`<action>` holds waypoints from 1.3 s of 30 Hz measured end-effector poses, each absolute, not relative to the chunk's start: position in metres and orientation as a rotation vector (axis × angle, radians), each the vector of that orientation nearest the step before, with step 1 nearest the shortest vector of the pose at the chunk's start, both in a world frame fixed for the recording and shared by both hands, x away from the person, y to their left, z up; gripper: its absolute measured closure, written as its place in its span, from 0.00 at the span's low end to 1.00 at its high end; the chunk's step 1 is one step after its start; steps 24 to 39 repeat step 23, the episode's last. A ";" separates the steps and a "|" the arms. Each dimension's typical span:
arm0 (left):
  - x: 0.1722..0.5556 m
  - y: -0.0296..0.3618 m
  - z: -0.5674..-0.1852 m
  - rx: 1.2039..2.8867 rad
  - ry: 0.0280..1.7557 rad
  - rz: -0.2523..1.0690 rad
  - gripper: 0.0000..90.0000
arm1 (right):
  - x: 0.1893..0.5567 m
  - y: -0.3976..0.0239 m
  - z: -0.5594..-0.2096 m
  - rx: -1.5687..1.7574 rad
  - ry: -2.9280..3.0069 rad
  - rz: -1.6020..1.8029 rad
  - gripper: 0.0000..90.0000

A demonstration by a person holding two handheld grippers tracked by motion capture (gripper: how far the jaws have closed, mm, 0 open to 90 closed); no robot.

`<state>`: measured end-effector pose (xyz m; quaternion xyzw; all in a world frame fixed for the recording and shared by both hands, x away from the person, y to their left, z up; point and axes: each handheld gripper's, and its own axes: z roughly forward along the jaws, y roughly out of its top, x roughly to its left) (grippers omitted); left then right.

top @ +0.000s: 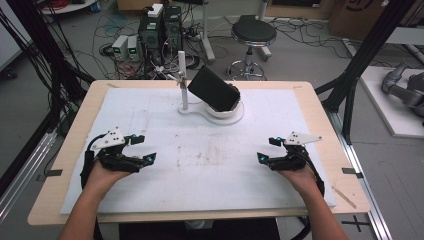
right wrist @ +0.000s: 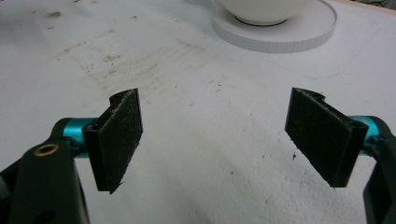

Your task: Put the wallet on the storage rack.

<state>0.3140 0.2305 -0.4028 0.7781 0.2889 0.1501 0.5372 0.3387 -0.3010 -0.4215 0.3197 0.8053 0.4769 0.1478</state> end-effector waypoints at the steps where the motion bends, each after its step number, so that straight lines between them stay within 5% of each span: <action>1: 0.313 0.231 -0.403 1.850 0.688 0.361 0.20 | 0.338 -0.301 -0.421 0.925 2.318 1.371 0.22; 39: 0.314 0.228 -0.413 1.878 0.703 0.337 0.20 | 0.341 -0.301 -0.423 0.936 2.320 1.375 0.22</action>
